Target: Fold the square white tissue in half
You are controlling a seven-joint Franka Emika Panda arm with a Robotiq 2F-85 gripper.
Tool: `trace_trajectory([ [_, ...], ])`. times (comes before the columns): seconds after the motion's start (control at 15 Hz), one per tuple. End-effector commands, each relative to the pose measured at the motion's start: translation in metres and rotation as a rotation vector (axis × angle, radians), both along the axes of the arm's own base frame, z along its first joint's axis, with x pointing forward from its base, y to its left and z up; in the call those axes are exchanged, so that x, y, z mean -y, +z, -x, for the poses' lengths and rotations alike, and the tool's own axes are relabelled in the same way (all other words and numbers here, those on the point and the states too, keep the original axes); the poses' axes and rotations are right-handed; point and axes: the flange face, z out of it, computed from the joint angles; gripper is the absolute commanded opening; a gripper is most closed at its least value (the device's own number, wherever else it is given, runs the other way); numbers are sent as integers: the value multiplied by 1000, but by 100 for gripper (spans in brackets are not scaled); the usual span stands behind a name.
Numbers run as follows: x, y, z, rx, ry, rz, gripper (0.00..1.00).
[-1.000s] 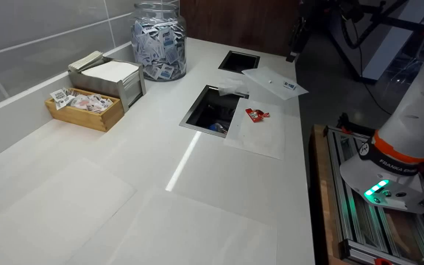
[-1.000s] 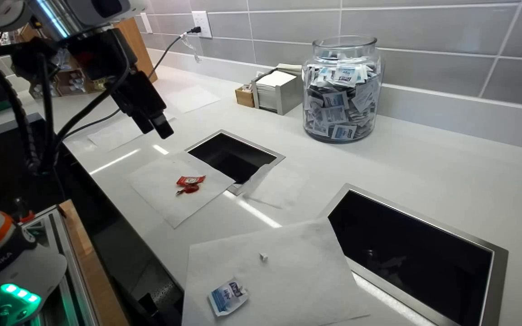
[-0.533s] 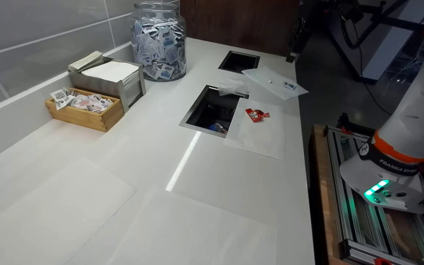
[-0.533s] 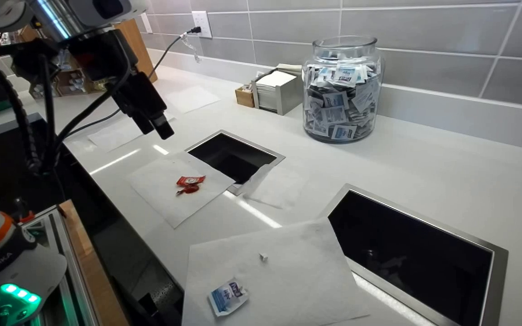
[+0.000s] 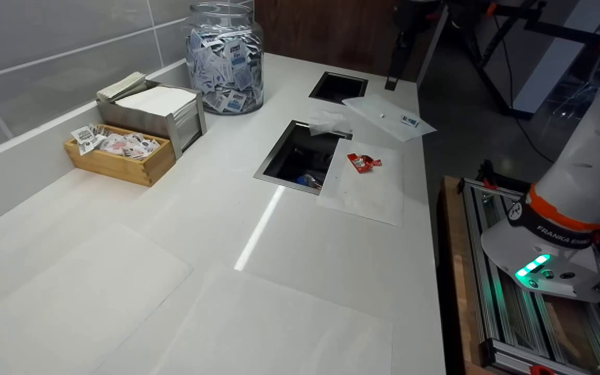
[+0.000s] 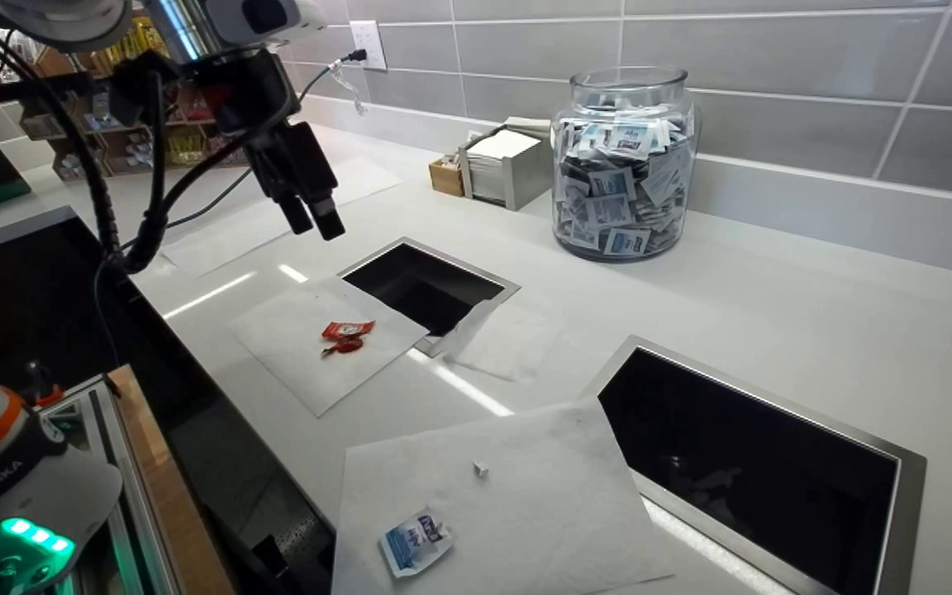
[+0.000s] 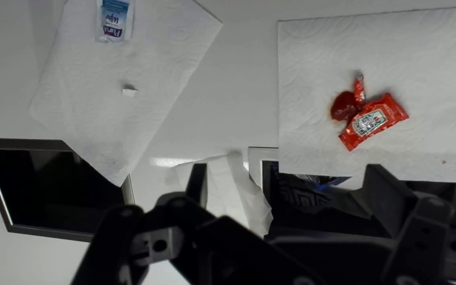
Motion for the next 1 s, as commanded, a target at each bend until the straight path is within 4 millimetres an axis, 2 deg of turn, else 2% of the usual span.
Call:
trace_trajectory([
  [0.0, -12, -16, -46, -91, -89, 84, 100],
  [0.33, -13, -54, -87, -152, -150, 206, 100],
  [0.73, -21, -104, -123, -143, -151, 276, 100],
  [0.8, -25, -109, -129, -143, -112, 267, 100],
  [0.87, -23, -97, -116, -154, -134, 251, 100],
  [0.93, -25, -102, -121, -154, -122, 251, 100],
])
